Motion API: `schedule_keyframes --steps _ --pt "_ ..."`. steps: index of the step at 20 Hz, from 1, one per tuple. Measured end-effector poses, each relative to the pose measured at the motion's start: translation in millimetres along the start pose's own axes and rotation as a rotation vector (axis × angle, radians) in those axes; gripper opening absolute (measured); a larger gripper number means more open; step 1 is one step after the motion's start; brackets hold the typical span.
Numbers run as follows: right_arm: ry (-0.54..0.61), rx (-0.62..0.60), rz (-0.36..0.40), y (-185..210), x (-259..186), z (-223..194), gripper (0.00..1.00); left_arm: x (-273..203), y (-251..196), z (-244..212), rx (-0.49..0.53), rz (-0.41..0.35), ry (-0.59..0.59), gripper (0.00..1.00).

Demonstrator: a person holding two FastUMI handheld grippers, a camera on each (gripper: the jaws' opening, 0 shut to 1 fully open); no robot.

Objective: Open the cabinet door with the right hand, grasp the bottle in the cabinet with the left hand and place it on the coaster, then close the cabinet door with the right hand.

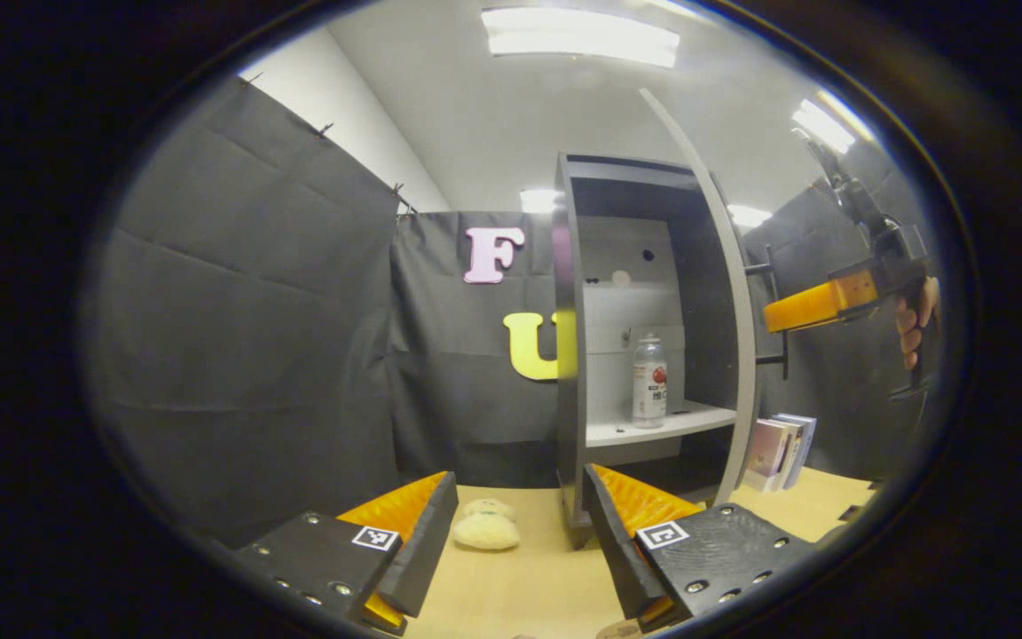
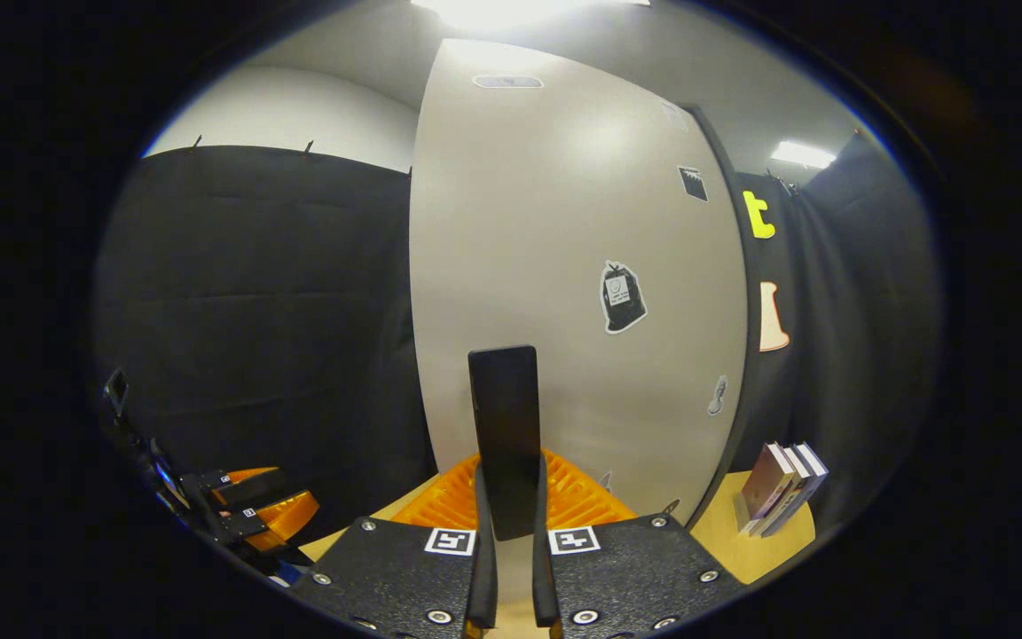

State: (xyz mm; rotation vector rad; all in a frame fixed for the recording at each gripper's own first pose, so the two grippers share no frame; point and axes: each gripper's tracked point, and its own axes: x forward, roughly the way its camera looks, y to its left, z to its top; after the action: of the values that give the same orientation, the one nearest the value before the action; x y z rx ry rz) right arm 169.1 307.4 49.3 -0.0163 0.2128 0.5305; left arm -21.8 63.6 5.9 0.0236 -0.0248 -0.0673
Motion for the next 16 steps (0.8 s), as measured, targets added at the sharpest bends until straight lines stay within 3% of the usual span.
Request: schedule_keyframes --steps 2,3,6,8,16 --pt "0.0 -0.002 -0.001 -2.7 -2.1 -0.3 0.17 1.7 -20.0 2.5 -0.007 -0.019 -0.003 0.87" --pt "-0.001 -0.002 0.001 -4.7 -3.3 0.7 0.16 4.1 -30.5 3.2 -0.009 -0.029 -0.004 0.82" --pt "0.002 0.0 -0.013 -8.3 -7.9 0.2 0.16 9.3 -61.8 1.1 -0.021 -0.066 0.001 0.87" --pt "0.01 -0.011 -0.039 -14.6 -12.2 -0.4 0.16 11.8 -82.6 0.0 -0.029 -0.089 0.005 0.82" --pt "-0.001 0.041 -0.133 -31.3 -19.6 0.4 0.11 19.4 -159.7 1.6 -0.056 -0.185 0.013 0.82"
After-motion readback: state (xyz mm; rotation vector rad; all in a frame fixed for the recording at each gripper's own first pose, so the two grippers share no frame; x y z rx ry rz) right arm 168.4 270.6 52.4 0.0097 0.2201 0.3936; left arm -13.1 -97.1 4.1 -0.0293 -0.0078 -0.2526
